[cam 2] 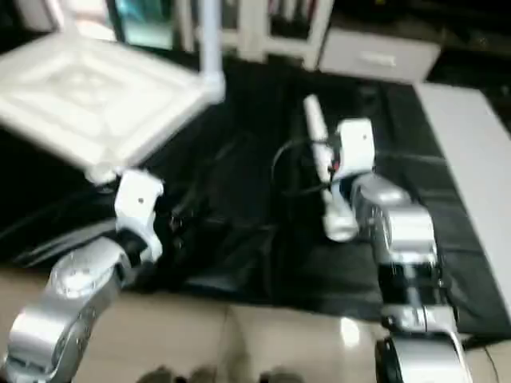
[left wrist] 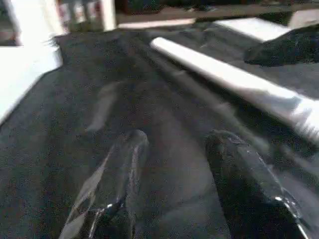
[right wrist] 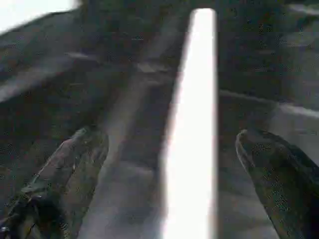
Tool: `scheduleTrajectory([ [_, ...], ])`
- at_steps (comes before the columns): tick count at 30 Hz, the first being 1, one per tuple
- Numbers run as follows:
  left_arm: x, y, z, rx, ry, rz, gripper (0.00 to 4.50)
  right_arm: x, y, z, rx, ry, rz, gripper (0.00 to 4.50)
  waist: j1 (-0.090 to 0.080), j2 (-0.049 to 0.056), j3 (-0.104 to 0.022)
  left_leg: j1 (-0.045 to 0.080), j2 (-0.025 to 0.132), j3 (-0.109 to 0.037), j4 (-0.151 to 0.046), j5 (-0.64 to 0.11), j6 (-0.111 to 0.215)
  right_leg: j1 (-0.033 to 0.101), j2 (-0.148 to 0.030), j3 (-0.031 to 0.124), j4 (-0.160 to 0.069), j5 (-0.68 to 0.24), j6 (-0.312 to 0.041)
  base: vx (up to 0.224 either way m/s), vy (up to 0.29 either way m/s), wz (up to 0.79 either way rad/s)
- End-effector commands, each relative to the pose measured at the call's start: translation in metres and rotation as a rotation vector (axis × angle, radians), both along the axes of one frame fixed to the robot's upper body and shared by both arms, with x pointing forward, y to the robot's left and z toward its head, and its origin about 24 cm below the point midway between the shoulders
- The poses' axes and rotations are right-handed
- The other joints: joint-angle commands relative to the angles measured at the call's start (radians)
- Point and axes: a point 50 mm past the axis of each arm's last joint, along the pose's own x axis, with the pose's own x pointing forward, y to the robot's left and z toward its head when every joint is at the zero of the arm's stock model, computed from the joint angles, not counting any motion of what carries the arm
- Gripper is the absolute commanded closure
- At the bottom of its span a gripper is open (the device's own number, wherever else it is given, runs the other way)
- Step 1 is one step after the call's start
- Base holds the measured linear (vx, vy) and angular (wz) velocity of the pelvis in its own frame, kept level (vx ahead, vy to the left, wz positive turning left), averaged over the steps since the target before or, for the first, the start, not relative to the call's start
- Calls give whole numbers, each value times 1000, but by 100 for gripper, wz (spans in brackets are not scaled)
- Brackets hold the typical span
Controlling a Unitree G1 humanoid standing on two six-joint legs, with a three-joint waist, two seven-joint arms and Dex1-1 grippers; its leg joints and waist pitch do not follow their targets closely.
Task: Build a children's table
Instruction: Pick table leg
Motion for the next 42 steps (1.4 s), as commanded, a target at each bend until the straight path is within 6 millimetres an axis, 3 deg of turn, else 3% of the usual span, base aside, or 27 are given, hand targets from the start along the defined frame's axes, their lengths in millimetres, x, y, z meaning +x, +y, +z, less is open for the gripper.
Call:
scheduleTrajectory([
  [1,-4,-5,0,0,3,-44,220,1,-4,5,-16,-17,-16,0,24,-21,-83,-89,4,-32,-2,174,4,188,-117,85,-103,316,-119,99,-84,-15],
  [2,-4,-6,0,5,0,-59,220,2,-5,6,-24,-17,-20,0,20,-13,-78,-81,17,-37,-29,234,-41,170,-100,58,-94,419,-127,99,-84,-15],
  [3,-5,-8,0,4,2,-78,220,2,-6,7,-31,-19,-23,0,6,19,-74,-72,41,-31,-85,320,-82,141,-53,23,-83,514,-157,79,-54,-18],
  [4,-6,-9,-1,0,4,-100,220,2,-7,8,-33,-19,-27,0,-2,33,-77,-64,58,-34,-92,334,-74,130,-38,20,-77,517,-172,0,0,0],
  [5,-8,-13,-1,-12,8,-157,220,3,-10,10,-28,-16,-38,0,-12,41,-88,-52,78,-37,-83,383,-53,126,-19,21,-64,528,-220,0,0,0],
  [6,-9,-15,0,-17,9,-183,220,3,-11,11,-22,-13,-43,0,-18,38,-89,-41,90,-39,-88,376,-40,123,-19,21,-68,465,-273,0,0,0],
  [7,-9,-15,0,-17,9,-187,220,3,-11,11,-20,-11,-44,0,-16,39,-89,-39,93,-37,-91,351,-32,123,-22,21,-73,414,-297,0,0,0],
  [8,-10,-18,1,-20,9,-232,220,4,-12,11,3,7,-44,0,-14,34,-81,-36,99,-30,-97,259,-15,117,-30,25,-88,289,-330,0,0,0],
  [9,-12,-20,1,-30,22,-274,220,5,-12,10,33,34,-29,0,-13,34,-80,-33,101,-27,-100,209,-10,116,-34,26,-93,220,-341,0,0,0],
  [10,-12,-21,1,-34,27,-288,220,5,-12,10,43,43,-24,0,-13,39,-74,-24,108,-19,-105,114,-15,108,-37,26,-104,85,-356,0,0,0],
  [11,-13,-22,1,-24,34,-322,220,6,-11,9,62,59,-11,0,-13,37,-71,-23,112,-15,-108,73,-23,105,-38,26,-109,29,-353,0,0,0],
  [12,-17,-24,1,2,54,-407,220,8,-10,8,103,101,7,0,-13,34,-62,-15,117,-4,-115,-37,-57,94,-39,26,-123,-120,-322,-53,12,6],
  [13,-19,-25,1,12,68,-453,220,8,-9,7,125,125,14,0,-12,38,-63,-10,114,0,-117,-77,-81,89,-38,26,-125,-193,-297,-57,8,6],
  [16,-21,-24,-2,63,96,-536,220,10,-6,1,110,228,51,0,-15,37,-62,-14,114,5,-120,-85,-112,85,-37,27,-128,-227,-262,-37,3,3],
  [19,-18,-23,-2,95,94,-554,220,12,1,-4,87,273,118,0,-14,39,-63,-20,116,9,-120,-83,-126,84,-41,30,-131,-233,-245,0,0,0],
  [24,-15,-26,0,96,91,-577,220,16,3,-29,27,362,94,0,-12,38,-69,-27,116,12,-116,-47,-130,86,-43,29,-129,-213,-257,0,0,0],
  [26,-15,-26,1,97,92,-580,220,16,3,-33,16,390,88,0,-10,28,-73,-29,117,15,-115,2,-116,90,-42,29,-121,-146,-270,0,0,0],
  [29,-15,-26,2,100,93,-582,220,15,3,-35,28,429,84,0,-7,29,-79,-32,117,21,-112,68,-91,93,-39,27,-108,-46,-287,0,0,0],
  [31,-15,-25,1,100,96,-578,220,16,2,-35,31,444,73,0,-8,25,-78,-33,116,24,-112,75,-79,92,-37,27,-107,-25,-296,0,0,0],
  [32,-16,-25,1,101,97,-576,219,17,0,-34,38,442,70,28,-8,27,-77,-32,116,25,-113,65,-74,91,-39,28,-109,-36,-300,0,0,0],
  [42,-15,-25,1,97,97,-572,219,14,-4,-28,144,468,96,115,-7,33,-71,-30,120,26,-116,19,-91,86,-37,28,-115,-94,-292,0,0,0],
])
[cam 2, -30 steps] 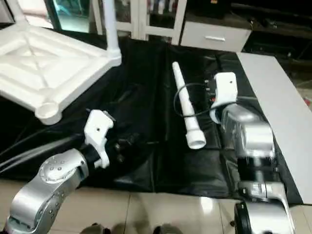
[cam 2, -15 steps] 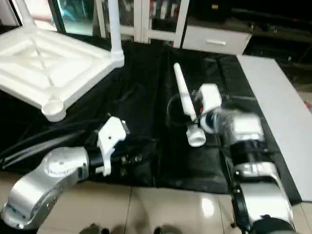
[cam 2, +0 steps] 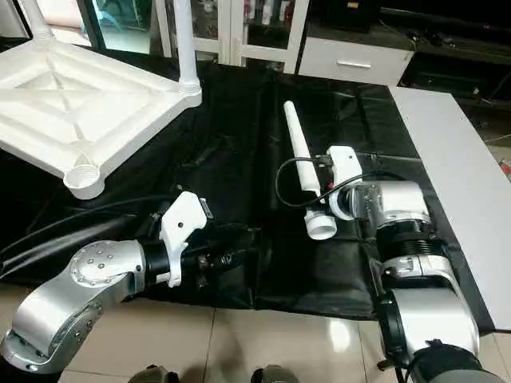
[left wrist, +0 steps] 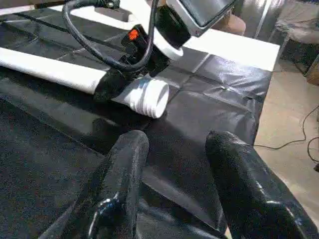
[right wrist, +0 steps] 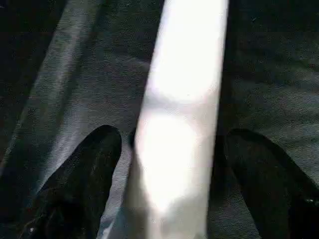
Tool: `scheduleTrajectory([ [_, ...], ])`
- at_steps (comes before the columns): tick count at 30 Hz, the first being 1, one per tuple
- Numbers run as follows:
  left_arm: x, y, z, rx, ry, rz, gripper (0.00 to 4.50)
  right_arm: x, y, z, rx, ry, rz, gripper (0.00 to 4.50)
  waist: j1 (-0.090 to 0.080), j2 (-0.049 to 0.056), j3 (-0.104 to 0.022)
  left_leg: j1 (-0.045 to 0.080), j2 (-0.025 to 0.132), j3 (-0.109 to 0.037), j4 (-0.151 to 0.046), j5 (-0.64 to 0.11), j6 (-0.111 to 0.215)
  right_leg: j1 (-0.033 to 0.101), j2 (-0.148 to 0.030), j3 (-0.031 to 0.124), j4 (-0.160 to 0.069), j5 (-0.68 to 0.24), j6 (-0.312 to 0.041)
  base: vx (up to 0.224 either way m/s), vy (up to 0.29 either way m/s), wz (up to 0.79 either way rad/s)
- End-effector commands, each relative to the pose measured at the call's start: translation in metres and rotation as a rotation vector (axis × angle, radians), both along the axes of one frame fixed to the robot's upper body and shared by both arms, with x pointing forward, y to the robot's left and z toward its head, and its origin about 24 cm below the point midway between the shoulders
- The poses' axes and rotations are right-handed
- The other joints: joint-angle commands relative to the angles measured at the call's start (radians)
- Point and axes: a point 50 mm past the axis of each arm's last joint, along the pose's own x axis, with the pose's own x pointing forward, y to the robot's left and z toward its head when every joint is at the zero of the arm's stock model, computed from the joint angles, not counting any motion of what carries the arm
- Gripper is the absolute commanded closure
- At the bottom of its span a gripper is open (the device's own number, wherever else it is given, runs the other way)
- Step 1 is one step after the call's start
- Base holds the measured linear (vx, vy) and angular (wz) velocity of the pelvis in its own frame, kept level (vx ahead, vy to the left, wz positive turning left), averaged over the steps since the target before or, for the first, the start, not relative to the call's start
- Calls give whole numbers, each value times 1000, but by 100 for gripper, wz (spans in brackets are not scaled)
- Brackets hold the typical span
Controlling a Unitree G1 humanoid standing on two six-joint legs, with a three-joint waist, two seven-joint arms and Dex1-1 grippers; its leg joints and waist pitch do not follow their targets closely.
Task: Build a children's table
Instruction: Pick table leg
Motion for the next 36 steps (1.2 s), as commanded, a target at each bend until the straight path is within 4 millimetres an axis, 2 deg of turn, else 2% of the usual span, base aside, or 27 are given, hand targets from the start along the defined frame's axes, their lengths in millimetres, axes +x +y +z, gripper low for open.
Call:
scheduleTrajectory([
  [1,0,-1,1,4,1,-7,219,-1,-9,6,26,4,-14,115,2,0,-68,6,57,-13,-81,-68,26,59,-77,53,-74,-121,-258,0,0,0],
  [5,1,-3,1,5,-6,-8,219,-6,-16,5,29,26,-12,160,2,-6,-66,4,56,-12,-80,-67,27,59,-78,55,-76,-129,-256,0,0,0],
  [7,1,-4,1,4,-7,-8,219,-6,-16,5,34,29,-12,170,2,-5,-66,3,56,-12,-80,-70,28,59,-79,55,-78,-144,-252,0,0,0],
  [8,1,-5,1,2,-8,-7,219,-7,-17,6,44,33,-12,170,0,-8,-63,4,57,-12,-81,-74,27,57,-78,55,-80,-154,-249,0,0,0],
  [12,0,-7,0,-2,-6,-4,219,-10,-18,7,57,46,-3,219,-2,-9,-61,5,57,-12,-81,-80,26,55,-78,55,-82,-174,-241,0,0,0],
  [14,-1,-8,-1,-3,-5,-3,219,-11,-17,6,63,50,0,219,-2,-11,-61,4,57,-12,-81,-76,29,55,-79,55,-82,-181,-236,0,0,0],
  [15,-1,-8,-1,-5,-3,-3,219,-11,-17,7,71,53,3,244,-2,-11,-61,4,57,-12,-81,-76,29,55,-79,55,-82,-181,-236,0,0,0],
  [17,-1,-10,-1,-13,2,0,219,-13,-15,8,119,53,21,252,-4,-16,-58,3,57,-11,-81,-71,36,54,-77,56,-83,-179,-233,0,0,0],
  [19,-1,-10,-1,-15,3,3,219,-14,-15,9,136,54,26,255,-3,-15,-59,5,59,-12,-82,-63,39,53,-77,56,-82,-171,-232,0,0,0],
  [24,-1,-11,-1,-18,1,14,219,-20,-12,10,216,69,44,259,-5,-20,-56,3,58,-11,-82,-51,47,53,-77,57,-82,-155,-239,0,0,0],
  [29,0,-11,1,-38,-3,23,219,-27,-12,28,429,15,92,261,-5,-23,-55,3,59,-11,-84,-44,55,55,-78,57,-83,-149,-236,0,0,0],
  [30,0,-12,2,-48,-1,23,219,-37,-12,43,569,-18,175,261,-3,-23,-56,5,60,-11,-83,-31,63,57,-77,58,-81,-127,-236,0,0,0],
  [32,-1,-12,2,-56,1,22,219,-44,-11,49,628,-26,221,262,-2,-23,-57,8,63,-12,-83,-14,77,55,-76,57,-78,-92,-245,0,0,0],
  [34,-1,-13,3,-64,4,22,219,-50,-10,55,674,-35,261,262,1,-25,-56,7,62,-12,-83,1,90,60,-77,58,-79,-73,-247,0,0,0],
  [35,-1,-13,3,-68,6,22,219,-54,-10,57,697,-40,282,262,1,-25,-56,8,64,-12,-84,7,94,56,-78,56,-80,-77,-255,0,0,0],
  [36,-2,-14,4,-80,9,19,219,-58,-9,61,725,-47,312,262,2,-24,-56,7,63,-12,-83,14,95,59,-79,57,-80,-75,-257,0,0,0],
])
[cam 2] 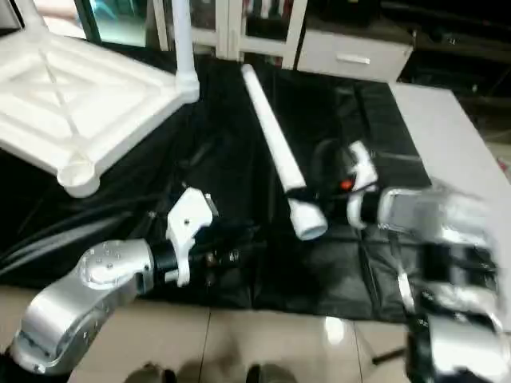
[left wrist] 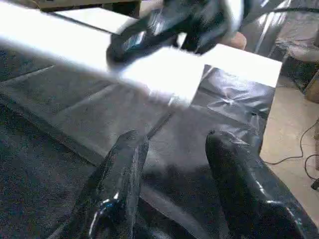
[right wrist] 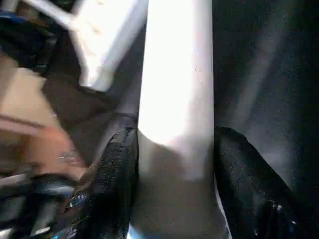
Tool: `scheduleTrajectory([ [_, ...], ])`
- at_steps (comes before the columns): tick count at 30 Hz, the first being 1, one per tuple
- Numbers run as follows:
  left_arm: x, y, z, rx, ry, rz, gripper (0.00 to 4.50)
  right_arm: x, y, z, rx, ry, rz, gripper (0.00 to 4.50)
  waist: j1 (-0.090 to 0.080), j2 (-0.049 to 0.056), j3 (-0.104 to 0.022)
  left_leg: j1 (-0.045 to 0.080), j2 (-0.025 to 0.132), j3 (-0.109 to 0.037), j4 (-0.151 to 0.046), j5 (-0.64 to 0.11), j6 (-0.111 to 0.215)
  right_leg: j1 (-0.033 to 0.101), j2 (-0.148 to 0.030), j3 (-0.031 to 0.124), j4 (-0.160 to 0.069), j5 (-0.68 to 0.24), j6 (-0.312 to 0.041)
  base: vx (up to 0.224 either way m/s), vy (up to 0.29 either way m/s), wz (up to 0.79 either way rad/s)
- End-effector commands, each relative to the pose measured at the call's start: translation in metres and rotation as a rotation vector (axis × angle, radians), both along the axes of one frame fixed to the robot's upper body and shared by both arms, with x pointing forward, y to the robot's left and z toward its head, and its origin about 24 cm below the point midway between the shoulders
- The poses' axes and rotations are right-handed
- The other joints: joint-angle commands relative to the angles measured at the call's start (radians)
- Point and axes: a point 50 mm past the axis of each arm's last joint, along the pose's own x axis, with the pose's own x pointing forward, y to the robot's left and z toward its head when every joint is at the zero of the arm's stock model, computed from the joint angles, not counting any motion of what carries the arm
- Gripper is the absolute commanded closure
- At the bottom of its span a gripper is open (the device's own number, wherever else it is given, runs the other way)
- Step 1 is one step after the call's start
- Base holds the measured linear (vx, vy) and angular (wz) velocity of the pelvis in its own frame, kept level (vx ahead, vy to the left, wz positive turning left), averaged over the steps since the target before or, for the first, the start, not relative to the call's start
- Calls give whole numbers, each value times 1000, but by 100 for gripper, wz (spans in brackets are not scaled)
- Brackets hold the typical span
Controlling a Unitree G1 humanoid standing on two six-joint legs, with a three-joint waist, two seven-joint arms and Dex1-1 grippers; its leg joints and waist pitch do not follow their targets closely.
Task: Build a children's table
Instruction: Pick table leg
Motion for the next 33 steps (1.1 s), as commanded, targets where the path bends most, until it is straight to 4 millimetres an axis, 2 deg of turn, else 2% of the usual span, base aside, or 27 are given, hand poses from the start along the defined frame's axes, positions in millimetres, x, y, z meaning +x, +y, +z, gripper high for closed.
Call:
scheduleTrajectory([
  [1,-2,-3,3,-42,14,-7,219,-11,-2,13,100,-38,53,262,4,-5,-68,10,64,-14,-73,15,95,62,-80,57,-70,-71,-260,0,0,0],
  [2,-2,-4,4,-57,17,-7,219,-15,-2,17,134,-47,71,262,4,-6,-69,10,63,-15,-73,24,98,63,-80,57,-69,-60,-268,0,0,0],
  [3,-2,-4,4,-62,18,-7,219,-16,-2,18,146,-51,77,262,4,0,-70,10,62,-16,-72,27,97,63,-79,57,-68,-57,-272,0,0,0],
  [4,-2,-4,7,-91,23,-8,219,-21,-2,25,208,-77,103,262,5,1,-69,11,63,-16,-72,17,94,62,-80,56,-70,-69,-277,0,0,0],
  [5,-1,-4,9,-115,27,-9,219,-24,-2,29,244,-95,114,262,6,-3,-69,10,62,-14,-72,11,91,64,-80,58,-72,-71,-275,0,0,0],
  [6,-1,-4,11,-129,30,-10,219,-25,-2,31,257,-105,116,262,6,0,-69,10,63,-16,-74,6,85,63,-80,56,-73,-82,-276,0,0,0],
  [7,-1,-4,11,-129,30,-10,219,-25,-2,31,257,-105,116,262,5,-2,-68,8,62,-16,-73,4,82,64,-79,57,-73,-86,-274,0,0,0],
  [8,-1,-3,14,-156,33,-9,219,-27,-1,34,278,-119,121,262,4,3,-65,11,62,-16,-75,-15,70,61,-80,56,-77,-122,-268,0,0,0],
  [9,-1,-3,14,-156,33,-9,219,-27,-1,34,278,-119,121,262,4,3,-65,11,62,-16,-75,-15,70,61,-80,56,-77,-122,-268,0,0,0],
  [11,-1,-2,17,-178,35,-11,219,-29,0,35,283,-124,125,262,4,4,-65,11,62,-18,-77,-27,49,61,-79,55,-81,-147,-254,0,0,0],
  [18,0,-1,21,-202,41,-9,219,-33,2,34,279,-124,127,262,6,5,-65,11,61,-18,-78,-13,39,62,-79,56,-78,-120,-246,0,0,0],
  [20,4,-2,32,-305,85,26,219,-32,7,32,117,-219,58,262,7,2,-64,11,62,-16,-78,-10,29,62,-82,58,-78,-119,-246,0,0,0],
  [21,4,-2,32,-305,85,26,219,-32,7,32,117,-219,58,262,7,2,-64,11,62,-16,-78,-10,29,62,-82,58,-78,-119,-246,0,0,0],
  [22,6,-2,36,-343,103,40,219,-31,8,32,60,-256,37,262,9,1,-63,11,64,-16,-79,-19,15,61,-83,58,-80,-127,-247,0,0,0],
  [23,10,-3,41,-400,131,74,202,-34,11,33,29,-327,34,262,9,-2,-64,10,64,-15,-77,-28,12,63,-83,59,-79,-128,-246,0,0,0],
  [24,16,-3,47,-470,163,123,192,-37,14,36,10,-396,29,262,11,-5,-62,10,63,-16,-78,-39,19,63,-85,60,-83,-145,-242,0,0,0],
  [26,20,-3,51,-536,192,150,185,-38,16,36,-22,-417,17,262,11,-8,-61,6,60,-19,-78,-37,33,64,-83,59,-85,-161,-231,0,0,0],
  [28,23,-4,58,-631,221,157,179,-40,20,36,-93,-463,-15,262,10,-1,-60,5,59,-19,-76,-33,32,62,-83,60,-86,-168,-218,0,0,0],
  [29,24,-3,61,-656,230,155,150,-40,21,36,-108,-478,-29,262,9,-4,-61,3,56,-19,-76,-32,37,63,-79,59,-87,-170,-208,0,0,0],
  [30,25,-2,63,-693,250,157,150,-42,23,36,-152,-519,-39,262,8,-3,-62,4,55,-19,-76,-34,39,62,-78,58,-89,-173,-198,0,0,0],
  [31,27,-1,65,-724,274,166,142,-45,25,35,-212,-563,-36,262,10,3,-61,4,55,-20,-76,-37,39,60,-78,58,-89,-174,-196,0,0,0],
  [32,32,3,66,-749,303,203,143,-50,29,35,-238,-611,-17,262,10,0,-62,5,56,-19,-76,-37,36,60,-75,58,-89,-166,-188,0,0,0],
  [33,32,3,66,-749,305,207,143,-50,30,35,-236,-613,-16,262,10,7,-60,5,55,-20,-77,-44,37,59,-74,58,-93,-162,-182,0,0,0],
])
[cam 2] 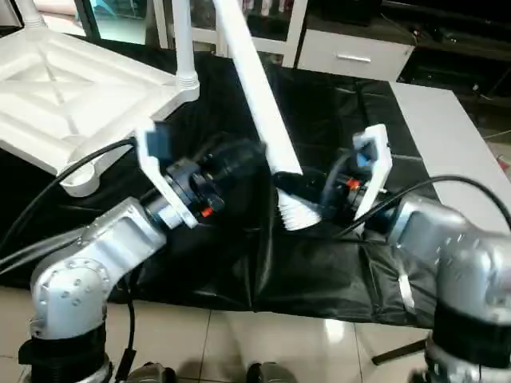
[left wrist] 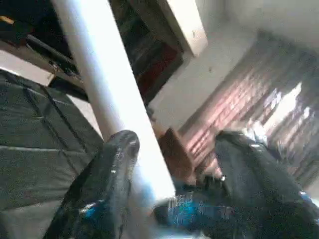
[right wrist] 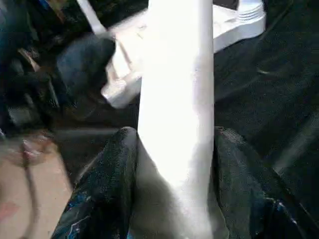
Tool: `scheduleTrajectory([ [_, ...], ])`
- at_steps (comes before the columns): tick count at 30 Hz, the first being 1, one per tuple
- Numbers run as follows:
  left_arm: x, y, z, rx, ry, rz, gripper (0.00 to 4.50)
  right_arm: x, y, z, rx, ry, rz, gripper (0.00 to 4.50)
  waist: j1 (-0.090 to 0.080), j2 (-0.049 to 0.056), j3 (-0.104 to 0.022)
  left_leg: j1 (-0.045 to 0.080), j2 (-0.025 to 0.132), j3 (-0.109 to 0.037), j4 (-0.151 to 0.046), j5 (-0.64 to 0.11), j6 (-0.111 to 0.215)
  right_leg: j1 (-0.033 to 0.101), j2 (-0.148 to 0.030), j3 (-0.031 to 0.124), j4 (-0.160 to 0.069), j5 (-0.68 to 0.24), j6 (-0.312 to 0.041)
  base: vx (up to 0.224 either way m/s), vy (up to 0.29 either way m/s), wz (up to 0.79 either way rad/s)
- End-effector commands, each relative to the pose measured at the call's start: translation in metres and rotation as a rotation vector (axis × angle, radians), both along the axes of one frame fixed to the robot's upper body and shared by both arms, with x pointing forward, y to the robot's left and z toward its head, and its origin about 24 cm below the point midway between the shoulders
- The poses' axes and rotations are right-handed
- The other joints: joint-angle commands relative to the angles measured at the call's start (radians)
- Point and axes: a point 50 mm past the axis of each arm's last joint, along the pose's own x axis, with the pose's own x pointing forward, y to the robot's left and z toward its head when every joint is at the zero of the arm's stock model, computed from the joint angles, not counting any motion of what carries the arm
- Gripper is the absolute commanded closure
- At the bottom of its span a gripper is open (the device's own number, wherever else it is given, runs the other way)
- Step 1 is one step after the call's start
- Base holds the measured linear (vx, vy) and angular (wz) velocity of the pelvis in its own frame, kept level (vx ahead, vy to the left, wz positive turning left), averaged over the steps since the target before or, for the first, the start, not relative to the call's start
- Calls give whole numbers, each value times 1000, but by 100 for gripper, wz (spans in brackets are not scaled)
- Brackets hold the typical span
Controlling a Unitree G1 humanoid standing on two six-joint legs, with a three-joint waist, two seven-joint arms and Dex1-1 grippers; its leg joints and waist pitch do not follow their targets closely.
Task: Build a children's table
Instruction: Pick table leg
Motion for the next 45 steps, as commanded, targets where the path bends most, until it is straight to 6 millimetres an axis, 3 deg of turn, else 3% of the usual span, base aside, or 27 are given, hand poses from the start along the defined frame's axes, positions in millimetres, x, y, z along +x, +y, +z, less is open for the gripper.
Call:
scheduleTrajectory([
  [1,5,2,2,-15,41,26,114,-5,5,10,-7,-84,21,262,2,2,-63,5,55,-23,-75,-49,44,61,-75,57,-89,-162,-185,0,0,0],
  [3,10,5,2,-40,72,61,103,-10,8,5,-59,-75,56,262,6,16,-61,8,57,-25,-75,-58,48,60,-75,57,-89,-171,-182,0,0,0],
  [4,11,7,3,-48,81,71,101,-12,9,4,-74,-72,66,262,4,11,-61,5,56,-25,-75,-56,49,62,-74,57,-91,-165,-180,0,0,0],
  [6,15,8,5,-61,107,82,86,-16,12,-1,-109,-78,81,262,7,20,-61,5,57,-26,-75,-47,52,60,-74,57,-90,-125,-190,0,0,0],
  [8,18,8,1,-33,146,101,58,-16,15,0,-112,-113,64,262,7,19,-62,5,57,-27,-75,-48,56,63,-75,57,-86,-110,-199,0,0,0],
  [10,20,9,0,-30,164,110,58,-16,15,0,-118,-130,53,262,8,21,-61,4,57,-28,-74,-39,61,64,-77,57,-84,-105,-207,0,0,0],
  [11,21,9,-1,-36,182,115,59,-17,16,0,-139,-148,49,262,9,29,-61,4,57,-27,-73,-33,63,64,-77,58,-84,-93,-214,0,0,0],
  [16,21,8,5,-59,186,102,60,-23,20,-10,-277,-175,88,262,15,35,-61,2,57,-28,-71,-14,72,68,-77,57,-79,-60,-226,0,0,0],
  [17,22,9,5,-61,191,106,91,-23,21,-11,-314,-192,98,262,16,36,-60,3,58,-27,-71,-25,72,68,-78,58,-80,-67,-222,0,0,0],
  [21,23,10,4,-65,197,108,102,-21,22,-11,-334,-220,74,262,15,38,-59,4,57,-28,-72,-42,77,66,-78,57,-84,-115,-214,0,0,0],
  [22,23,10,5,-67,196,106,139,-20,22,-11,-341,-227,69,262,16,38,-59,4,58,-28,-72,-41,76,65,-79,57,-84,-118,-214,0,0,0],
  [25,22,9,5,-74,202,101,145,-15,22,-7,-370,-283,28,262,15,39,-61,5,58,-29,-71,-29,75,66,-78,56,-80,-98,-216,0,0,0],
  [27,23,9,5,-78,214,104,184,-13,23,-4,-386,-322,9,262,15,38,-63,5,57,-28,-69,-16,79,66,-76,56,-76,-70,-223,0,0,0],
  [31,26,10,3,-73,240,127,205,-15,28,-2,-419,-372,-1,262,16,37,-64,4,57,-27,-68,-10,89,67,-76,57,-74,-52,-226,0,0,0],
  [32,25,10,3,-79,243,128,229,-16,29,-3,-421,-371,2,262,17,37,-64,4,57,-27,-68,-12,91,68,-76,57,-74,-53,-226,0,0,0],
  [38,24,9,4,-96,240,119,265,-19,31,-7,-453,-380,42,262,18,37,-64,5,58,-26,-67,-12,93,68,-77,57,-72,-46,-228,0,0,0],
  [45,24,9,6,-102,232,125,271,-20,34,-10,-525,-420,82,263,16,34,-63,4,57,-26,-66,-12,97,68,-76,58,-72,-51,-223,0,0,0],
])
